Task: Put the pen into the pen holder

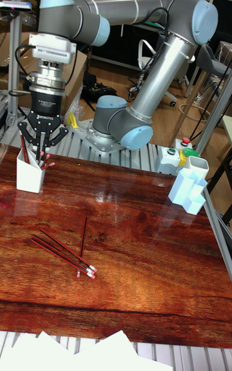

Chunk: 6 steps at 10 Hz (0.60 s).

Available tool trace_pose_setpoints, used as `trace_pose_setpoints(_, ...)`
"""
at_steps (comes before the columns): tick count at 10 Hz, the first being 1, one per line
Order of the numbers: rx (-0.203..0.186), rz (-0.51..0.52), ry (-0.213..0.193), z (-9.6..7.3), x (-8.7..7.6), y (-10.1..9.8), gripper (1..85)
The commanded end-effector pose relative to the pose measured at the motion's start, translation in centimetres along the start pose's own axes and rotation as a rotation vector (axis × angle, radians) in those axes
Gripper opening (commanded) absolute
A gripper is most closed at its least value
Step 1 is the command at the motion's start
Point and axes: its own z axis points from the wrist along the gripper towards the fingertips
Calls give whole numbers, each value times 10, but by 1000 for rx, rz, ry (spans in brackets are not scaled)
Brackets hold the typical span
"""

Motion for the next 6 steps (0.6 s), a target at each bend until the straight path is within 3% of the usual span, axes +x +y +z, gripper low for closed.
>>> trace_pose_setpoints(1,-22,24,-8,4,0,2,10)
trace_pose_setpoints(3,-28,35,19,5,7,4,10)
trace_pose_setpoints(6,-34,-7,82,4,23,5,257)
